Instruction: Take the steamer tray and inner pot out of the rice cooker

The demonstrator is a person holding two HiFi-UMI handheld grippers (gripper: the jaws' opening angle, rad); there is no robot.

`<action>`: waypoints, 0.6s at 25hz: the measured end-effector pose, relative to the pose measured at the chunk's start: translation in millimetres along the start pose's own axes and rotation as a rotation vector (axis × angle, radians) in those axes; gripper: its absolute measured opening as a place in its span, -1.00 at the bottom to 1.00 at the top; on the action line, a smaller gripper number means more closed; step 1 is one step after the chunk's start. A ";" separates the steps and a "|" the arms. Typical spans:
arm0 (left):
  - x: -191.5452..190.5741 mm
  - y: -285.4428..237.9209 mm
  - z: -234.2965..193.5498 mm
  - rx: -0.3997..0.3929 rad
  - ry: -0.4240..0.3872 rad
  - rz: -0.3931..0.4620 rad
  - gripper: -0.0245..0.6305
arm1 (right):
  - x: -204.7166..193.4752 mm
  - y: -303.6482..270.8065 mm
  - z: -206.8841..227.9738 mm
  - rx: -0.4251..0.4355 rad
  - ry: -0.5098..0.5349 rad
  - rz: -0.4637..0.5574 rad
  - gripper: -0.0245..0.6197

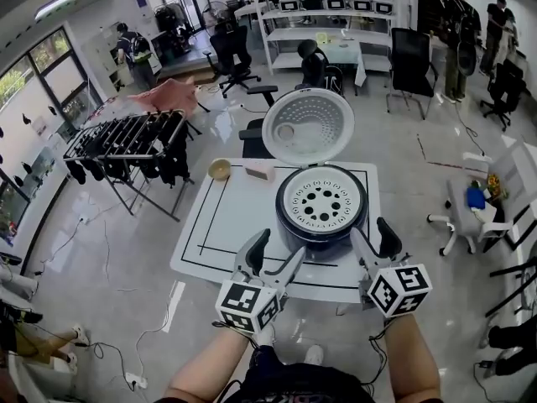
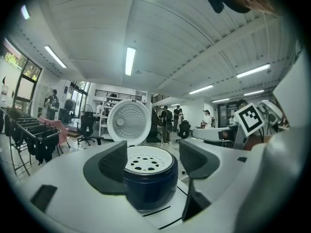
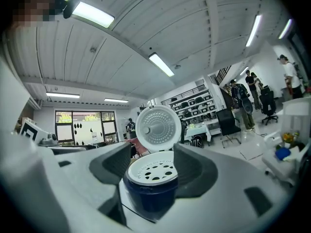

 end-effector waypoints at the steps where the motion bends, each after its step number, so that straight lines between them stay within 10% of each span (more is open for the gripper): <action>1: 0.3 -3.4 -2.6 0.000 -0.003 -0.004 0.07 | 0.4 -3.0 1.3 -0.004 -0.005 -0.002 -0.12; 15: -24.3 -89.1 -78.0 -0.106 -0.048 -0.099 0.07 | -23.1 -70.5 25.7 -0.236 -0.036 -0.079 -0.12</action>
Point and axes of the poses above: the fingertips, and each gripper's own axes: y backward along the fingers, z to its right, x out of its top, the point moved 7 cm from there along y, backward along the fingers, and after that the axes turned 4 degrees about -y, right-handed, at the moved point
